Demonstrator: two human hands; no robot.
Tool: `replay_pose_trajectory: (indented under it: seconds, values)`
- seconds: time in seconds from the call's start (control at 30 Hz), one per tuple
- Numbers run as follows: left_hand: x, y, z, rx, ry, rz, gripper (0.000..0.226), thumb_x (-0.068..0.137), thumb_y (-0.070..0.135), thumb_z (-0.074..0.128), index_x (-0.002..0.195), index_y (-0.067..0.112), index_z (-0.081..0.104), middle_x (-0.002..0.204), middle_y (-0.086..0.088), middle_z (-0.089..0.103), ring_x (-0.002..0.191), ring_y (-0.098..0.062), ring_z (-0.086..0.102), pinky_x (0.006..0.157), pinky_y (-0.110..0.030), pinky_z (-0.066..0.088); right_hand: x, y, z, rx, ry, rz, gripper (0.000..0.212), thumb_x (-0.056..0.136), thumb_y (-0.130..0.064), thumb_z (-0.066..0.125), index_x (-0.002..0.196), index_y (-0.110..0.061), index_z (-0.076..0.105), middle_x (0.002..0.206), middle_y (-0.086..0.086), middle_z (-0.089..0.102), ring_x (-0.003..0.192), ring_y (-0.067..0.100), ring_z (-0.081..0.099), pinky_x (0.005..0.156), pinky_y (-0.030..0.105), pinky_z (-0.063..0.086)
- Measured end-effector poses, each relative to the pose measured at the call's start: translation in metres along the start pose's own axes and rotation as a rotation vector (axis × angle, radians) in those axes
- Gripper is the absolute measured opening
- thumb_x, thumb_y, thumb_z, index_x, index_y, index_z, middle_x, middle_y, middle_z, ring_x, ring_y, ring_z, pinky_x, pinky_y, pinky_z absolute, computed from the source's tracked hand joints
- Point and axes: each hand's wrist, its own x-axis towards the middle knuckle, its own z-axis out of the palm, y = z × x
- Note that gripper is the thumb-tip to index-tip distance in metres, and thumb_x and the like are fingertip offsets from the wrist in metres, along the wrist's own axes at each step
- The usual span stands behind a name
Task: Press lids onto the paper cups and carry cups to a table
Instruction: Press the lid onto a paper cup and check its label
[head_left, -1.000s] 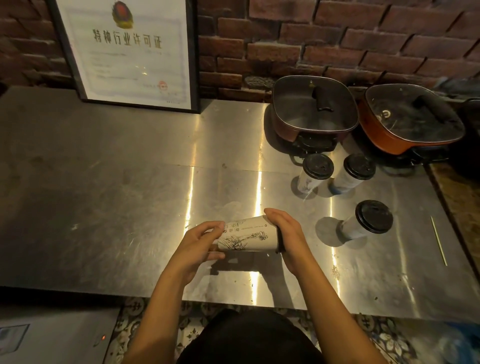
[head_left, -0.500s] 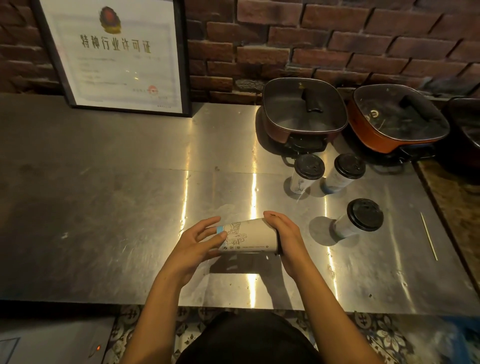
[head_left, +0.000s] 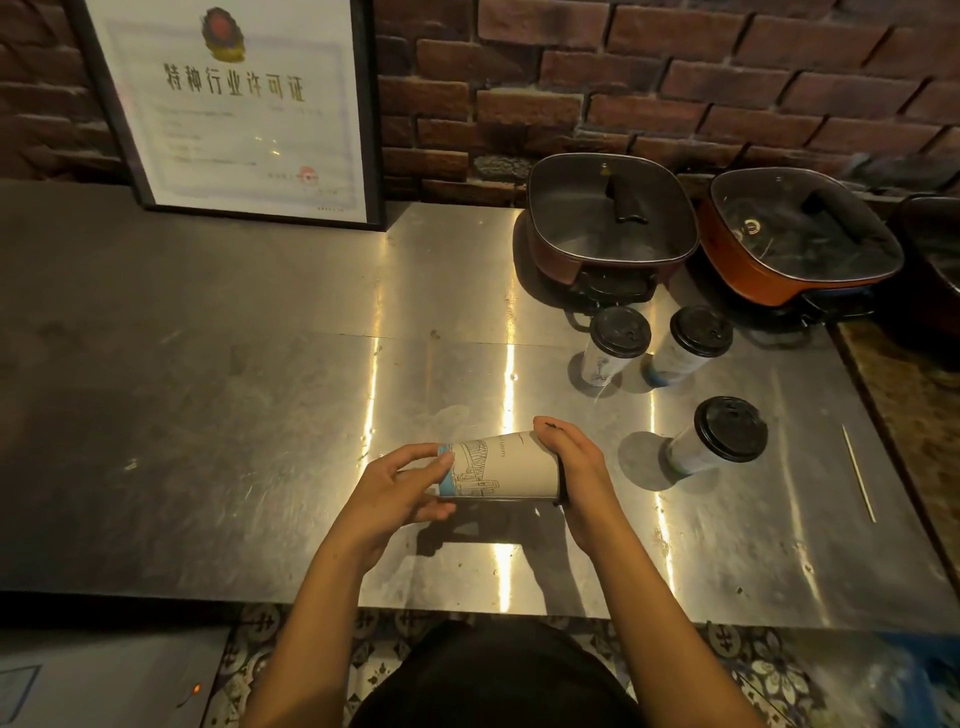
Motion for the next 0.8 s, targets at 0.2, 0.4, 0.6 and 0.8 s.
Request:
replay_pose_trajectory:
  seconds: [0.2, 0.4, 0.6, 0.8]
  values:
    - [-0.002, 0.001, -0.006, 0.034, -0.047, 0.070, 0.041, 0.089, 0.020, 0.077, 0.128, 0.027, 0.066, 0.126, -0.005, 0.071, 0.112, -0.027, 0.072, 0.093, -0.044, 0.062, 0.001, 0.004, 0.000, 0.007, -0.008, 0.016, 0.047, 0.075, -0.051, 0.067, 0.116, -0.028, 0.068, 0.114, 0.006, 0.069, 0.103, 0.023, 0.068, 0.055, 0.020, 0.054]
    - [0.000, 0.005, 0.000, 0.058, -0.050, 0.031, 0.030, 0.093, 0.033, 0.071, 0.123, 0.030, 0.067, 0.120, -0.012, 0.071, 0.088, -0.035, 0.078, 0.081, -0.040, 0.065, 0.001, 0.004, -0.004, -0.009, -0.001, -0.001, 0.035, 0.088, -0.046, 0.069, 0.116, -0.027, 0.068, 0.115, 0.006, 0.069, 0.105, 0.024, 0.068, 0.059, 0.021, 0.055]
    - [0.000, 0.004, 0.000, 0.075, -0.072, 0.057, 0.051, 0.088, 0.038, 0.072, 0.137, 0.035, 0.056, 0.123, -0.004, 0.071, 0.100, -0.030, 0.077, 0.084, -0.038, 0.064, -0.001, -0.002, -0.006, 0.050, -0.020, 0.028, 0.029, 0.076, -0.046, 0.069, 0.098, -0.029, 0.075, 0.098, 0.004, 0.074, 0.086, 0.017, 0.072, 0.050, 0.021, 0.051]
    - [0.000, 0.003, -0.002, 0.068, -0.097, 0.061, 0.038, 0.092, 0.027, 0.074, 0.128, 0.026, 0.065, 0.120, -0.011, 0.075, 0.096, -0.030, 0.077, 0.081, -0.035, 0.062, -0.001, -0.004, -0.009, 0.038, -0.027, 0.015, 0.025, 0.077, -0.046, 0.068, 0.097, -0.032, 0.075, 0.096, -0.001, 0.074, 0.083, 0.012, 0.072, 0.053, 0.021, 0.053]
